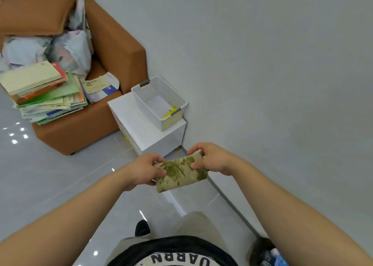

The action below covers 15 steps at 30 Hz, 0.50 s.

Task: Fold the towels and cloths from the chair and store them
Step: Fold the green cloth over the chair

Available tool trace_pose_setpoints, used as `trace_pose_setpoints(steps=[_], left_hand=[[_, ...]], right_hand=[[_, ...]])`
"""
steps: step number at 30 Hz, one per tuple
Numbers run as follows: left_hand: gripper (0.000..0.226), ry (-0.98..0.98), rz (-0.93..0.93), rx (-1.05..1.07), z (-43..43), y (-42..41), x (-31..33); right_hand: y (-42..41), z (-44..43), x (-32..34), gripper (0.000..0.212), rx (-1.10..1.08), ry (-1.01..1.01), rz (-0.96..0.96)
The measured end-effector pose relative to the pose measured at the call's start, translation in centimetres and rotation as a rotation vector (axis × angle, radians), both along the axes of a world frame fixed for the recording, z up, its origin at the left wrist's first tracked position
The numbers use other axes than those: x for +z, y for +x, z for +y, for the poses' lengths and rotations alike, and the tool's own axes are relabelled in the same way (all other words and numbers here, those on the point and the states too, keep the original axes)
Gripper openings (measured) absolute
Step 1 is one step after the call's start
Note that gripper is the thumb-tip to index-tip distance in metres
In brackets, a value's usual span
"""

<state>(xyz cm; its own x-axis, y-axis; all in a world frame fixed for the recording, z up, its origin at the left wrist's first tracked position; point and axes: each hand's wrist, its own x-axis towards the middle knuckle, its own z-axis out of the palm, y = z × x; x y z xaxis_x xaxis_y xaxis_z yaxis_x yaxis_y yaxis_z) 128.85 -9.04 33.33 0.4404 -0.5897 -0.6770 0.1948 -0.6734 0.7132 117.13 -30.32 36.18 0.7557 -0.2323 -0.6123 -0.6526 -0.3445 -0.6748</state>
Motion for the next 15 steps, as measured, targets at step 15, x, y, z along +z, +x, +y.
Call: trace_pose_setpoints(steps=[15], left_hand=[[0.025,0.202,-0.359,0.141,-18.3,34.4,-9.5]], right_hand=[[45.3,-16.7,-11.4,0.042,0.507,-0.384,0.084]])
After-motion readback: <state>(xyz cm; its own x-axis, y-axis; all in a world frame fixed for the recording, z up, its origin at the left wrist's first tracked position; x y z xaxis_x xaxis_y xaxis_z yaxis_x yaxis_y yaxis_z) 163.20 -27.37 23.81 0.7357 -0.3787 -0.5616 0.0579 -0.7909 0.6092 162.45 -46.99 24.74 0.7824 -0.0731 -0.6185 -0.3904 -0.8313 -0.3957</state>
